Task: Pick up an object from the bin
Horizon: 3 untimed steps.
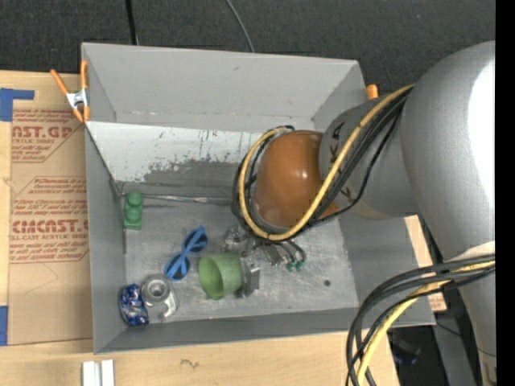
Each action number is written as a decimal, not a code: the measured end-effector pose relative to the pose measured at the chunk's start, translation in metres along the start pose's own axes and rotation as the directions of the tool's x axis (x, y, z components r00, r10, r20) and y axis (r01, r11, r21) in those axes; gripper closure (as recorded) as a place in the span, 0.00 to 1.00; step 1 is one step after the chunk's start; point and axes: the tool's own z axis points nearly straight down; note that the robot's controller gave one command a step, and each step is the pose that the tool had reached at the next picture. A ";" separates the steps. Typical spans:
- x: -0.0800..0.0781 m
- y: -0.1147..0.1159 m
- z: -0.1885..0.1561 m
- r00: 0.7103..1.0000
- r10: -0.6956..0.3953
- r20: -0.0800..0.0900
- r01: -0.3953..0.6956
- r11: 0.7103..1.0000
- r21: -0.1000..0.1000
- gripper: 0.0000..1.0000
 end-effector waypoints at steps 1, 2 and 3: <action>0.004 0.000 0.003 1.000 -0.001 -0.016 0.001 1.000 -0.001 0.00; 0.001 0.000 0.000 1.000 0.000 -0.003 0.000 1.000 0.000 1.00; -0.012 0.016 -0.140 0.961 -0.277 -0.007 0.277 0.961 -0.003 1.00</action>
Offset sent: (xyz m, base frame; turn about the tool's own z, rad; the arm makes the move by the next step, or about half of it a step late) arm 0.0000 0.0000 0.0000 0.0000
